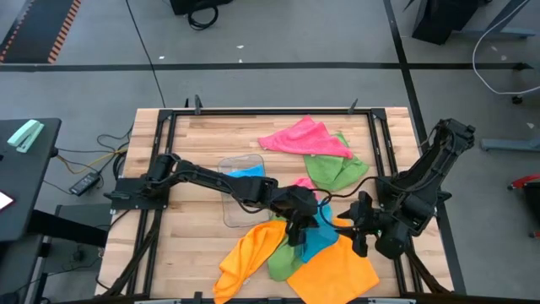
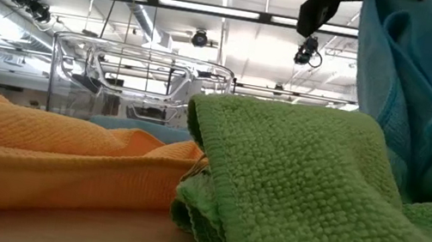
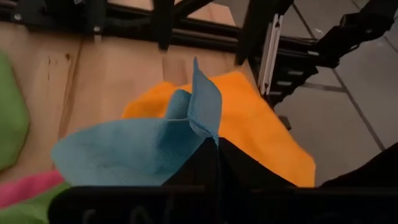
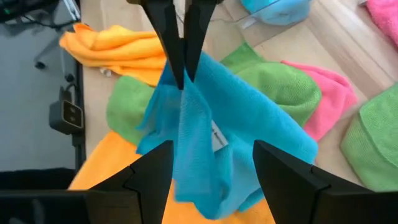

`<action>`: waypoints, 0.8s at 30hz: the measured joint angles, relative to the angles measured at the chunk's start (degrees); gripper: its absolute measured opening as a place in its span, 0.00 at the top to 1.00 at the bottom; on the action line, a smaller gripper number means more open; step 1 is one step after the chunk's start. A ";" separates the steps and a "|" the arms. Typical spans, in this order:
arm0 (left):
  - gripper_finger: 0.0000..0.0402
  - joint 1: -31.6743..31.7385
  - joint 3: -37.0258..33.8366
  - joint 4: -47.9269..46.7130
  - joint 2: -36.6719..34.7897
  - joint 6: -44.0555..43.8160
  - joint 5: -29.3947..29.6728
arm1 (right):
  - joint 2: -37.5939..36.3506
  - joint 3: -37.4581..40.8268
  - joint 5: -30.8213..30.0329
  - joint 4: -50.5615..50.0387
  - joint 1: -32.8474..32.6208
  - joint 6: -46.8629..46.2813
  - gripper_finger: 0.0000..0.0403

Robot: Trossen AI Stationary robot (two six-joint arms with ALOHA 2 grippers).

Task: Fold microfiber towels
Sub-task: Fold the blue towel

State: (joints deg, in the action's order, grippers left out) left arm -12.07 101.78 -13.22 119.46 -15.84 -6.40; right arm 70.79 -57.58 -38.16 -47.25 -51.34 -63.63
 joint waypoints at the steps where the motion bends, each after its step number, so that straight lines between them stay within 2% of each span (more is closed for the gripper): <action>1: 0.96 0.02 0.00 0.44 0.00 0.00 0.19 | 0.06 0.00 0.59 0.10 0.44 0.58 0.43; 8: 0.97 0.26 1.38 1.42 0.00 0.48 1.08 | 0.12 0.00 4.84 0.27 1.08 4.10 0.45; 16: 0.98 0.61 4.94 0.16 0.00 3.27 1.86 | -0.04 -0.32 6.17 0.03 1.08 4.41 0.63; 20: 0.96 1.82 9.96 -2.91 0.02 3.59 1.74 | -2.85 -3.69 7.66 -0.54 1.71 5.13 0.68; 24: 0.98 3.58 17.56 -6.97 0.00 6.08 1.25 | -6.42 -11.06 7.69 -7.40 3.80 6.78 0.67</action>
State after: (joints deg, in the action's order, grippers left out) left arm -8.50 119.34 -20.19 119.46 -9.76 -5.15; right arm 64.37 -68.64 -30.47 -54.66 -47.54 -56.85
